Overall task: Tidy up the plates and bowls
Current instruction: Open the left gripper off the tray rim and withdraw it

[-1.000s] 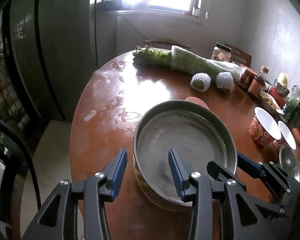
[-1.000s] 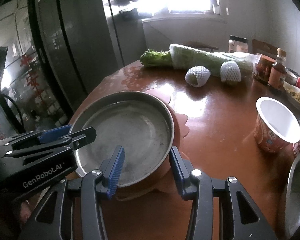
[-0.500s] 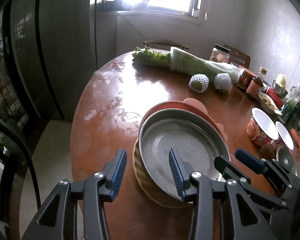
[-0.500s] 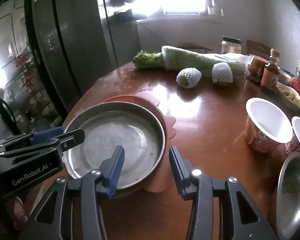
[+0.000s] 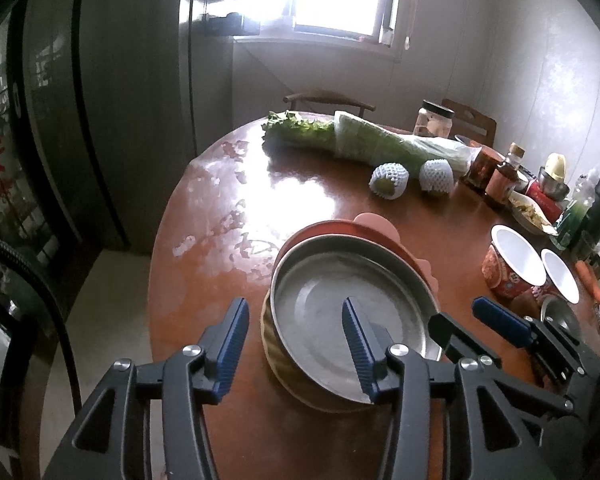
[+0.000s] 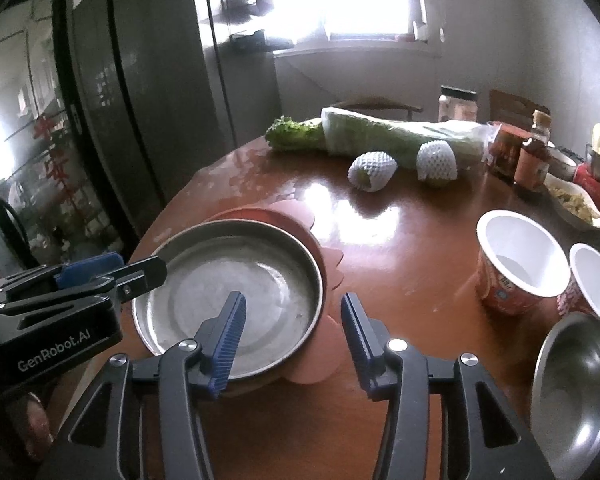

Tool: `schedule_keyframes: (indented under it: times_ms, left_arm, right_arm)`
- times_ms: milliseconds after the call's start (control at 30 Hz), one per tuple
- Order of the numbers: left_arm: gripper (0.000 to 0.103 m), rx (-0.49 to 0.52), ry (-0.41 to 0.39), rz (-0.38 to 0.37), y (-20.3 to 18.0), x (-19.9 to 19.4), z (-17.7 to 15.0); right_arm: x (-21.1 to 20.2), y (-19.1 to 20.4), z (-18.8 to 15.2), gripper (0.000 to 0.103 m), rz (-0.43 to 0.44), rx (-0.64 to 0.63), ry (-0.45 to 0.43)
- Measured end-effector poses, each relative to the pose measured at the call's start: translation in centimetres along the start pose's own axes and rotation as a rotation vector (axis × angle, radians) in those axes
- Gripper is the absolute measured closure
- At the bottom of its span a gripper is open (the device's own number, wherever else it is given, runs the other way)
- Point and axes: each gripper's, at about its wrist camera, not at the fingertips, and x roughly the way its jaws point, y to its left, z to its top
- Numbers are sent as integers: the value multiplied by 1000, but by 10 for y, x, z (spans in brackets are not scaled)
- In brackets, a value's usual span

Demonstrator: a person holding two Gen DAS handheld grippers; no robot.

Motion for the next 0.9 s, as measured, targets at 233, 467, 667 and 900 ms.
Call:
schedule_keyframes:
  times_ms: [233,467,667,900]
  left_arm:
    - [53,9,-20,-4,-8,-12,0]
    - [51,18,-42,-5,-17,-26,0]
    - [49,26,-66,-8,-25,-39,1]
    - [49,43,-82,-12,-38,-51,1]
  right_arm:
    - [-16,-5,2,48,2,7,-28]
    - [-34,-10,3,45,-6,13,-59]
    - [-52,-14,4,43,-4,9,-97]
    - [-72,-19,5,40,-7,4,-134]
